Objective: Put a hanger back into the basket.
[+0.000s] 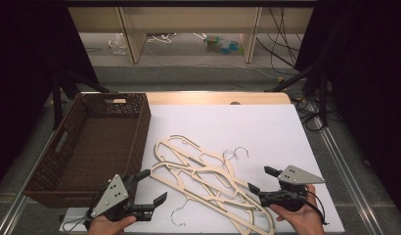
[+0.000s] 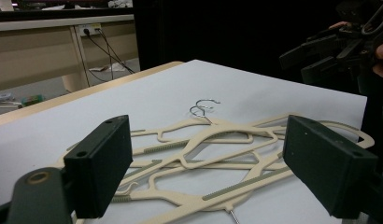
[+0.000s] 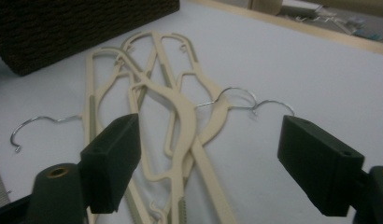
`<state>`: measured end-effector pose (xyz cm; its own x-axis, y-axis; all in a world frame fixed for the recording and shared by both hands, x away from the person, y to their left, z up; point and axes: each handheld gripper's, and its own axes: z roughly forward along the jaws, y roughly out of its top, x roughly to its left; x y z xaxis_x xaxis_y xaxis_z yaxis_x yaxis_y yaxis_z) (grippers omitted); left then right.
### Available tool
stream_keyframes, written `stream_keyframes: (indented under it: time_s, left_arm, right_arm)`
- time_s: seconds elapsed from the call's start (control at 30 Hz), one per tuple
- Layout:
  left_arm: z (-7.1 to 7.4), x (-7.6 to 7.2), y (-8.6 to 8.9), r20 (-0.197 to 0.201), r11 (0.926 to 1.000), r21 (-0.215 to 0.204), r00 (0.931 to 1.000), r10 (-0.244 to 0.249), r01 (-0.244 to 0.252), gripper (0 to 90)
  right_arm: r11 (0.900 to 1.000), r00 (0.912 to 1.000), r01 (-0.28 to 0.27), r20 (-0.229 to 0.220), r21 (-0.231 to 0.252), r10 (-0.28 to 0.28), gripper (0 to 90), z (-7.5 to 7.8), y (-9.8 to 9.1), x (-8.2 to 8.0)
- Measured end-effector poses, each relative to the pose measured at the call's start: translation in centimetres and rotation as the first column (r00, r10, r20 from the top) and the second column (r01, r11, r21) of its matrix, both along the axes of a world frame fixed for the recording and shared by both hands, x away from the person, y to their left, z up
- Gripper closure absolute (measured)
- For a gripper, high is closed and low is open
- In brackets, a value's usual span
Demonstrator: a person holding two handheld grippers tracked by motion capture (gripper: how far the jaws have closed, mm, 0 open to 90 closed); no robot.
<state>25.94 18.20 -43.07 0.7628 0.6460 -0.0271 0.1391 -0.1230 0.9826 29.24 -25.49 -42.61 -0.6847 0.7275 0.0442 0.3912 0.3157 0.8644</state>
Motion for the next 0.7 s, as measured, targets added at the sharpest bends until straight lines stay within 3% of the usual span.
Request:
stream_keyframes:
  time_s: [0.03, 0.07, 0.1, 0.13, 0.27, 0.3, 0.4, 0.43, 0.47, 0.6, 0.7]
  left_arm:
    - [0.0, 0.0, 0.0, 0.000, 1.0000, 0.000, 1.0000, 0.000, 0.000, 15.8]
    - [0.1, 0.2, 0.1, 0.027, 0.9998, 0.016, 0.9996, -0.011, 0.010, 15.8]
    - [0.1, 0.2, 0.1, 0.027, 0.9998, 0.016, 0.9996, -0.011, 0.010, 15.9]
    - [0.0, 0.2, 0.0, 0.026, 0.9999, 0.013, 0.9996, -0.007, 0.007, 15.9]
    - [0.0, 0.1, -0.1, 0.019, 0.9999, 0.011, 0.9998, -0.010, 0.010, 15.9]
    - [0.0, 0.1, -0.1, 0.019, 0.9999, 0.011, 0.9998, -0.010, 0.010, 15.9]
    - [0.0, 0.1, -0.2, 0.014, 0.9999, 0.008, 0.9999, -0.009, 0.009, 15.9]
    - [0.0, 0.1, -0.2, 0.014, 0.9999, 0.008, 0.9999, -0.009, 0.009, 15.9]
    - [0.0, 0.1, -0.2, 0.018, 0.9998, 0.014, 0.9997, -0.015, 0.014, 15.9]
    - [0.0, 0.1, -0.2, 0.017, 0.9997, 0.020, 0.9997, -0.015, 0.015, 15.9]
    - [-0.1, 0.2, -0.2, 0.021, 0.9997, 0.010, 0.9996, -0.021, 0.021, 15.9]
  right_arm:
    - [0.9998, 0.9998, -0.009, -0.018, -0.015, 0.009, 25.9, 0.0, 0.2, 0.1]
    - [0.9996, 0.9995, -0.016, -0.029, -0.024, 0.016, 26.4, -0.2, 0.4, 0.3]
    - [0.9996, 0.9995, -0.016, -0.029, -0.024, 0.016, 26.4, -0.2, 0.4, 0.3]
    - [0.9980, 0.9968, -0.043, -0.070, -0.047, 0.040, 30.6, -0.4, 0.8, 0.6]
    - [0.9927, 0.9852, -0.078, -0.160, -0.091, 0.063, 37.2, -1.3, 1.4, 1.1]
    - [0.9927, 0.9852, -0.078, -0.160, -0.091, 0.063, 37.2, -1.3, 1.4, 1.1]
    - [0.9833, 0.9678, -0.115, -0.239, -0.141, 0.079, 43.5, -2.1, 1.9, 1.6]
    - [0.9833, 0.9678, -0.115, -0.239, -0.141, 0.079, 43.5, -2.1, 1.9, 1.6]
    - [0.9827, 0.9556, -0.125, -0.283, -0.136, 0.083, 46.7, -2.5, 2.0, 1.9]
    - [0.9804, 0.9416, -0.137, -0.326, -0.141, 0.085, 52.0, -3.0, 2.2, 2.5]
    - [0.9759, 0.9389, -0.157, -0.330, -0.152, 0.100, 55.1, -3.4, 2.2, 2.9]
